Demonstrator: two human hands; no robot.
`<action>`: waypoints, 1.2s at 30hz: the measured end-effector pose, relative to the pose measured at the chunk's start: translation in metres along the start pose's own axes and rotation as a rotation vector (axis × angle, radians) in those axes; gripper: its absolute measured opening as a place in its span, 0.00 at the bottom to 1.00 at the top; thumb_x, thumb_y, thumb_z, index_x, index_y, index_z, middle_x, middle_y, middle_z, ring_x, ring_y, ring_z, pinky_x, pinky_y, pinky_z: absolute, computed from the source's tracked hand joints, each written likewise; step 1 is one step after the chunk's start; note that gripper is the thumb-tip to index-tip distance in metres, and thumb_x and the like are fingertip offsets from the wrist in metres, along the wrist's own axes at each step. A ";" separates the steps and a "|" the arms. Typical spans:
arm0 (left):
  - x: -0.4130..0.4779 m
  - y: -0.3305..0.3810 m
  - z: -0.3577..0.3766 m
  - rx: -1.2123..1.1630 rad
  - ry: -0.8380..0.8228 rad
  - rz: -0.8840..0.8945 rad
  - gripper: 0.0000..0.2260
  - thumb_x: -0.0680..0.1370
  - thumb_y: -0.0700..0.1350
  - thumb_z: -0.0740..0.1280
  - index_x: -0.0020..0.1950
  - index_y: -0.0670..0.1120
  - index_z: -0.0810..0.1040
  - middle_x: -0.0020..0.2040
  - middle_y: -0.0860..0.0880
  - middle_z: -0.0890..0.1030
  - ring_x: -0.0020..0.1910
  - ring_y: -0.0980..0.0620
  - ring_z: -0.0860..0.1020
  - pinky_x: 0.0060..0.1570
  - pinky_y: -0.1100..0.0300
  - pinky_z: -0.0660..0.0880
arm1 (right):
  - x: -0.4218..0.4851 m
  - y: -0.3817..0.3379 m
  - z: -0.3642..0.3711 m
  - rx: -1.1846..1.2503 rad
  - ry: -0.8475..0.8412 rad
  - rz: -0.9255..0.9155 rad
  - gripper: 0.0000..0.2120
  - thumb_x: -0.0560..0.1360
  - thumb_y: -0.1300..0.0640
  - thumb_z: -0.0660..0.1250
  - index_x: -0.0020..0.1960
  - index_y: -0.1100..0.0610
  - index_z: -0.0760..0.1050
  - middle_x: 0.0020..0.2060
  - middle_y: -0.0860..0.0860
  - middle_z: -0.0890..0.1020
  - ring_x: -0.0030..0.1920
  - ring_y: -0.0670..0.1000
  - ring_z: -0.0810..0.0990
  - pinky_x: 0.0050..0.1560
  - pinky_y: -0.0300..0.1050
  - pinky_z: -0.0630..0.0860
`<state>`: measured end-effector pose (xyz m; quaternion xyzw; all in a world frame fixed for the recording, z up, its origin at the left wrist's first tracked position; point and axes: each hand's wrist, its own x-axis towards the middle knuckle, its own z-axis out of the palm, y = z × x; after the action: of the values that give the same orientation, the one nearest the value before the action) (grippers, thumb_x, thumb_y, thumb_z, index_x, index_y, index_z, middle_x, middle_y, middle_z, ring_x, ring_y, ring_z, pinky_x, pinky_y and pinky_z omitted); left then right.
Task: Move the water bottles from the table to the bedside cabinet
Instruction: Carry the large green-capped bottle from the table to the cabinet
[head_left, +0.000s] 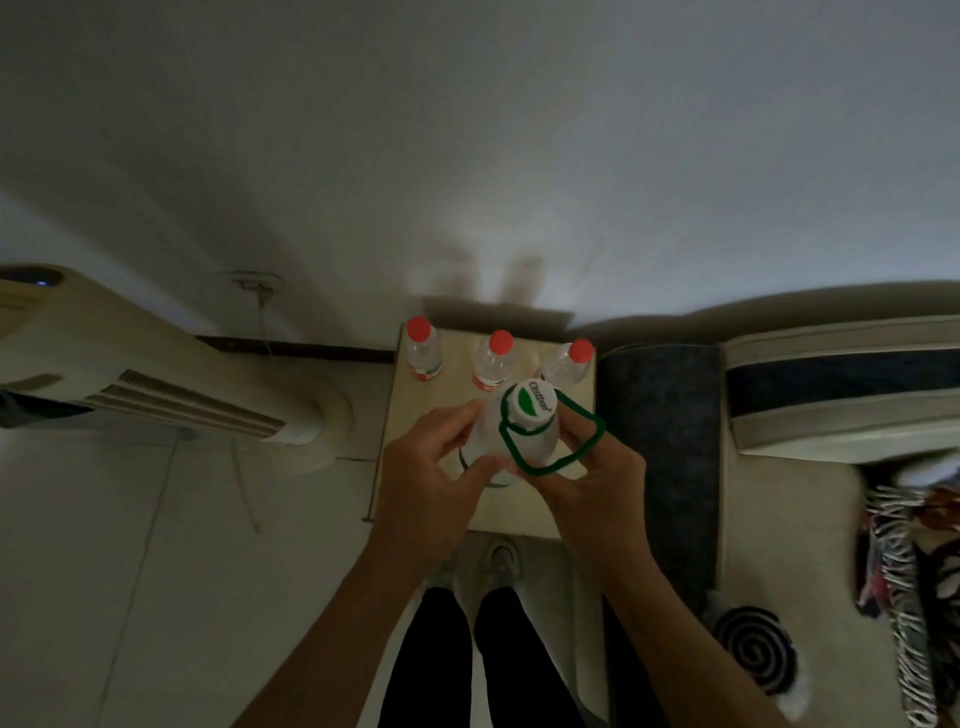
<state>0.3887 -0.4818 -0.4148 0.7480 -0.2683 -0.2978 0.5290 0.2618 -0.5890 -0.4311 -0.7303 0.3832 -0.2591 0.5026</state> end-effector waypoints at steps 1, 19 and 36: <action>0.006 -0.007 0.003 0.004 -0.001 -0.005 0.22 0.71 0.39 0.77 0.65 0.45 0.79 0.58 0.53 0.83 0.58 0.57 0.81 0.59 0.58 0.78 | 0.003 0.007 0.004 0.006 0.009 0.003 0.29 0.66 0.60 0.83 0.65 0.57 0.80 0.59 0.45 0.85 0.60 0.43 0.84 0.61 0.48 0.82; 0.060 -0.107 0.028 0.050 0.015 -0.089 0.23 0.72 0.41 0.76 0.67 0.46 0.78 0.60 0.53 0.82 0.59 0.53 0.80 0.58 0.50 0.79 | 0.040 0.095 0.054 -0.066 0.009 0.042 0.25 0.67 0.59 0.81 0.63 0.59 0.81 0.56 0.47 0.86 0.57 0.42 0.84 0.59 0.38 0.80; 0.069 -0.108 0.034 0.116 -0.031 -0.059 0.22 0.74 0.41 0.75 0.67 0.49 0.76 0.59 0.55 0.81 0.59 0.57 0.79 0.60 0.54 0.78 | 0.046 0.109 0.057 -0.076 -0.022 0.168 0.32 0.65 0.57 0.83 0.64 0.44 0.73 0.59 0.43 0.81 0.60 0.45 0.82 0.62 0.49 0.80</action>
<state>0.4200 -0.5202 -0.5380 0.7803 -0.2708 -0.3089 0.4716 0.2988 -0.6178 -0.5537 -0.7169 0.4472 -0.1935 0.4987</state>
